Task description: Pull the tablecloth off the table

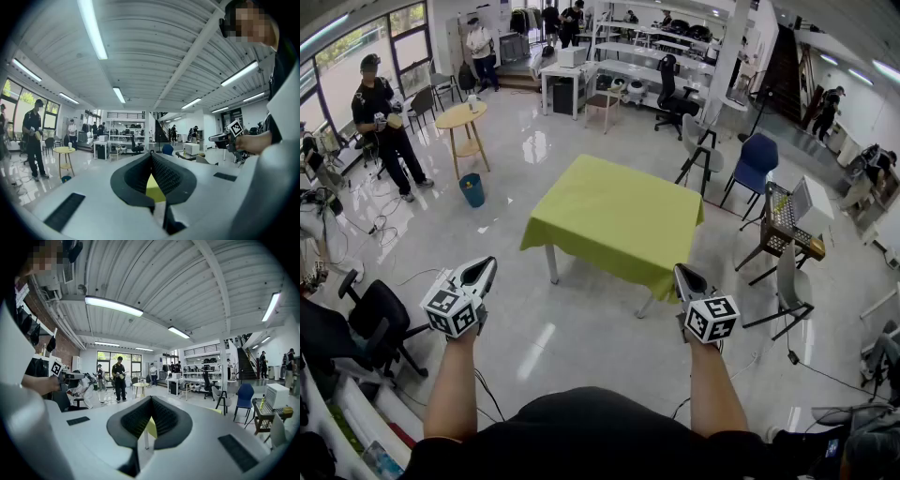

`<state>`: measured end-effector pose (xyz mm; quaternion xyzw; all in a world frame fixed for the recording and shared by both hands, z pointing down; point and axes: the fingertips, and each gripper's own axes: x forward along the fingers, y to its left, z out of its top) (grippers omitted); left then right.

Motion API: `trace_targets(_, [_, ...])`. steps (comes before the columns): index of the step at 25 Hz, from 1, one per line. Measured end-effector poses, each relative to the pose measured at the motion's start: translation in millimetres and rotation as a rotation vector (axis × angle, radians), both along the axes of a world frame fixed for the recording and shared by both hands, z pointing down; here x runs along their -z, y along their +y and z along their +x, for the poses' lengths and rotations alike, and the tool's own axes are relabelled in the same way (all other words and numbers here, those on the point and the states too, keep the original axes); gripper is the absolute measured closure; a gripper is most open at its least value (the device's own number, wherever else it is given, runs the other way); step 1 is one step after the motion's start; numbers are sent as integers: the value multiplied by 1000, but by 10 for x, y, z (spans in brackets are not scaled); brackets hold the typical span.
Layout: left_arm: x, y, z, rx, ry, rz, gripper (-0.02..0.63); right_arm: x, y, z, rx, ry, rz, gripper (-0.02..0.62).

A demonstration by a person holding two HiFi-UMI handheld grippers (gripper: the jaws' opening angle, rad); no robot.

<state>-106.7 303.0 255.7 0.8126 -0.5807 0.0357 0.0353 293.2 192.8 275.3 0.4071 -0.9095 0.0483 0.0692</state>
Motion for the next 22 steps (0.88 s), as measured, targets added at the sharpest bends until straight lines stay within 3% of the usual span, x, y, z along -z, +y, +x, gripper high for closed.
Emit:
trace_targets(16, [-265, -285, 107, 6, 35, -49, 584, -341, -220, 207, -30, -55, -35, 581])
trace_targets(22, [-465, -705, 100, 3, 37, -81, 584, -492, -658, 310, -55, -15, -56, 581])
